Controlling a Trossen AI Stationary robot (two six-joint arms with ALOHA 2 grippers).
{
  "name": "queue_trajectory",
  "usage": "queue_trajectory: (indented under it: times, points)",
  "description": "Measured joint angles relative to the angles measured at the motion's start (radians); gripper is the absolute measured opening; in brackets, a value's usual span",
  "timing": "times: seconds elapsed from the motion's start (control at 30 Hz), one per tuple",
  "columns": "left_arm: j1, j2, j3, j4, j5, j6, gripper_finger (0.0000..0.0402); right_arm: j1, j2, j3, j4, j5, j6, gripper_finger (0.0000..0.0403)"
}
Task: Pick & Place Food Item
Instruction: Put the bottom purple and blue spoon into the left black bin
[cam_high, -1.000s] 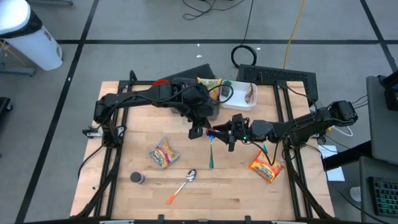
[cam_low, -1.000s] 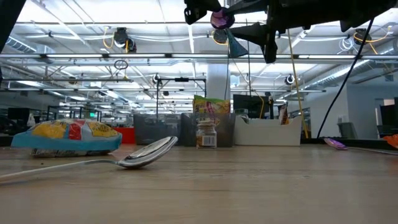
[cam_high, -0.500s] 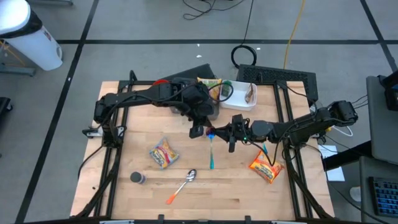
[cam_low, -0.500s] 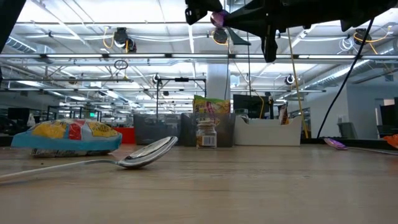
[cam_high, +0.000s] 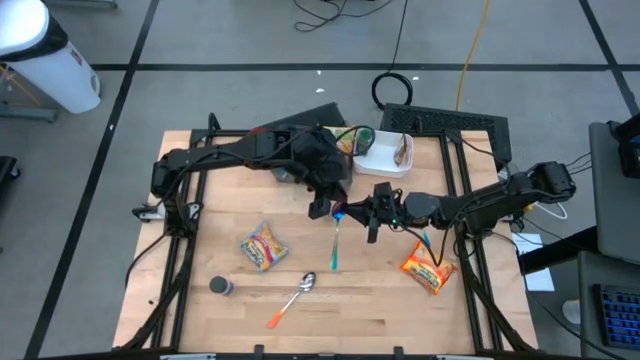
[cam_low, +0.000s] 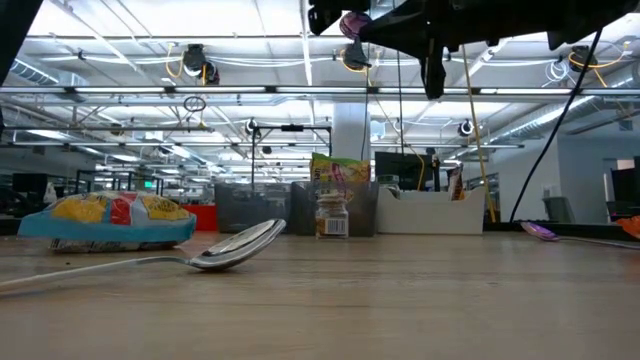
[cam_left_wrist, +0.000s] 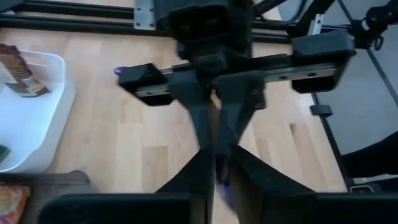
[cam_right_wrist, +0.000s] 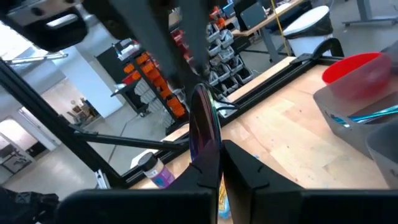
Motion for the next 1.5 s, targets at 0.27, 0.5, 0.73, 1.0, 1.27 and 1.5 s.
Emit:
queue_trajectory:
  times: [0.27, 0.5, 0.73, 1.0, 1.27, 1.5]
  points:
    - [0.073, -0.013, 0.0, -0.009, -0.007, -0.009, 0.0126, -0.027, -0.046, 0.0, -0.033, 0.02, -0.029, 0.0001]
    - [0.189, -0.119, 0.0, -0.047, -0.012, -0.03, 0.0176, -0.099, -0.161, -0.001, -0.159, 0.026, -0.051, 0.0]
    - [0.233, -0.163, -0.018, -0.158, 0.005, -0.061, 0.0186, -0.171, -0.258, 0.0, -0.208, 0.11, -0.089, 0.0]
    - [0.195, -0.159, -0.275, 0.116, 0.217, -0.118, 0.0187, -0.202, -0.268, 0.0, -0.207, 0.173, -0.098, 0.0]
    - [0.165, -0.159, -0.447, 0.359, 0.28, -0.195, 0.0186, -0.202, -0.268, 0.0, -0.164, 0.192, -0.107, 0.0]
    - [0.146, -0.16, -0.523, 0.625, 0.276, -0.348, 0.0186, -0.209, -0.268, 0.0, -0.14, 0.207, -0.123, 0.0]
